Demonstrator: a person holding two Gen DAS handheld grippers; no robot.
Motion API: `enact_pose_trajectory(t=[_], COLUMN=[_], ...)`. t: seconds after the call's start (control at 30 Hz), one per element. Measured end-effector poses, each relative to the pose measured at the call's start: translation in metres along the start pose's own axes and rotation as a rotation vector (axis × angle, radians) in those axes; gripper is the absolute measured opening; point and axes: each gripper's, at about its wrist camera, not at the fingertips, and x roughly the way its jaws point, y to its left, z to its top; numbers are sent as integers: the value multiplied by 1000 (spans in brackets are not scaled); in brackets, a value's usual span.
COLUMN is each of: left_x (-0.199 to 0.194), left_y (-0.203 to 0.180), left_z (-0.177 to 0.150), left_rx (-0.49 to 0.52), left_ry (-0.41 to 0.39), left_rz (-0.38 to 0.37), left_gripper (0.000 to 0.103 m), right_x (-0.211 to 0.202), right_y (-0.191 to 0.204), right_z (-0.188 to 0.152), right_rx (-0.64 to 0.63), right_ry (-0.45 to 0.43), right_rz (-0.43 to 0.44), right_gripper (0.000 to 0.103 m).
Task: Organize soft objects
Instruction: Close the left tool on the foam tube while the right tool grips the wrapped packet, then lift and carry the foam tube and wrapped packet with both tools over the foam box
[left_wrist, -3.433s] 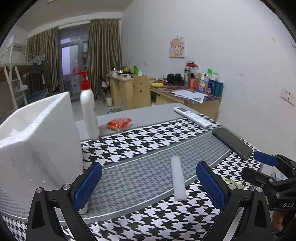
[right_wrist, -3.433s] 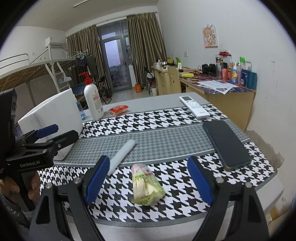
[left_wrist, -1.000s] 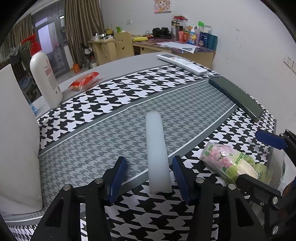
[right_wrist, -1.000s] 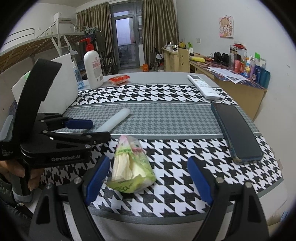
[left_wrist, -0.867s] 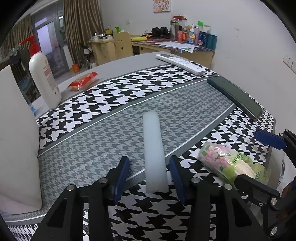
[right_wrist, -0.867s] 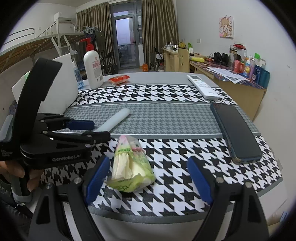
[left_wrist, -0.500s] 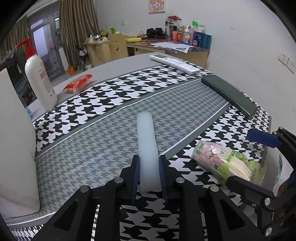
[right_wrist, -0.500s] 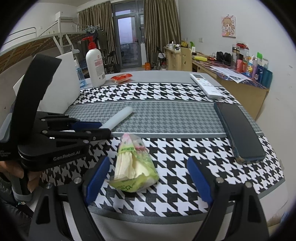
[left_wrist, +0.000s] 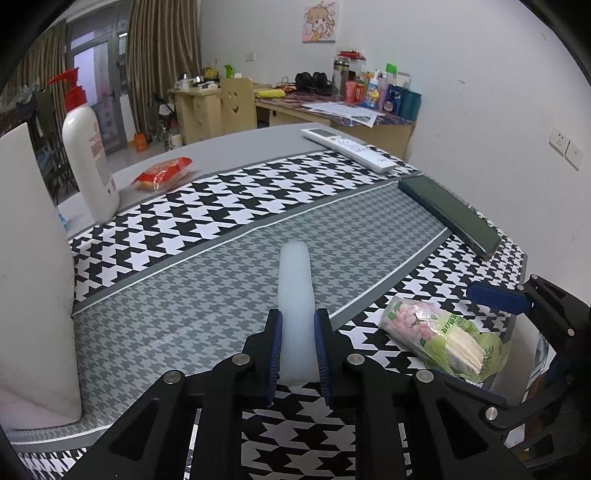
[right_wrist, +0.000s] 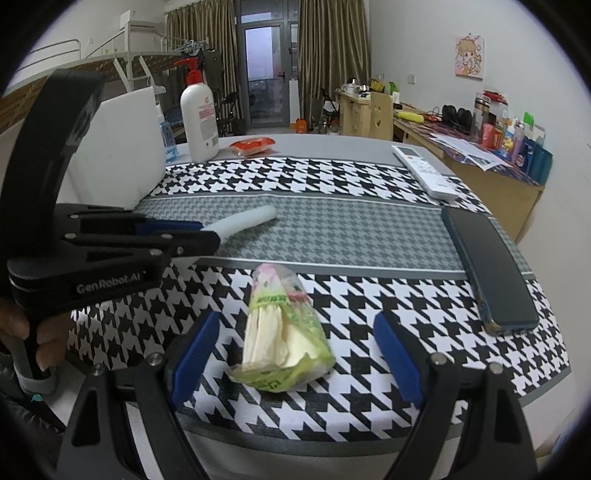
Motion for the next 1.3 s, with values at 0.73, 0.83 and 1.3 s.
enact_pose_trajectory(t=[0.73, 0.83, 1.3], left_x=[-17, -21, -52], left_y=[8, 9, 16], left_z=[0, 0, 4], left_rx=[-14, -12, -2], left_ry=[-53, -60, -121], left_rz=[4, 9, 33], left_gripper=[20, 20, 20], right_x=[-2, -5, -14], right_y=[2, 3, 5], right_z=[2, 5, 19], right_rx=[8, 13, 56], right_ry=[30, 17, -43], right_rz=[3, 4, 25], right_gripper=[38, 38, 36])
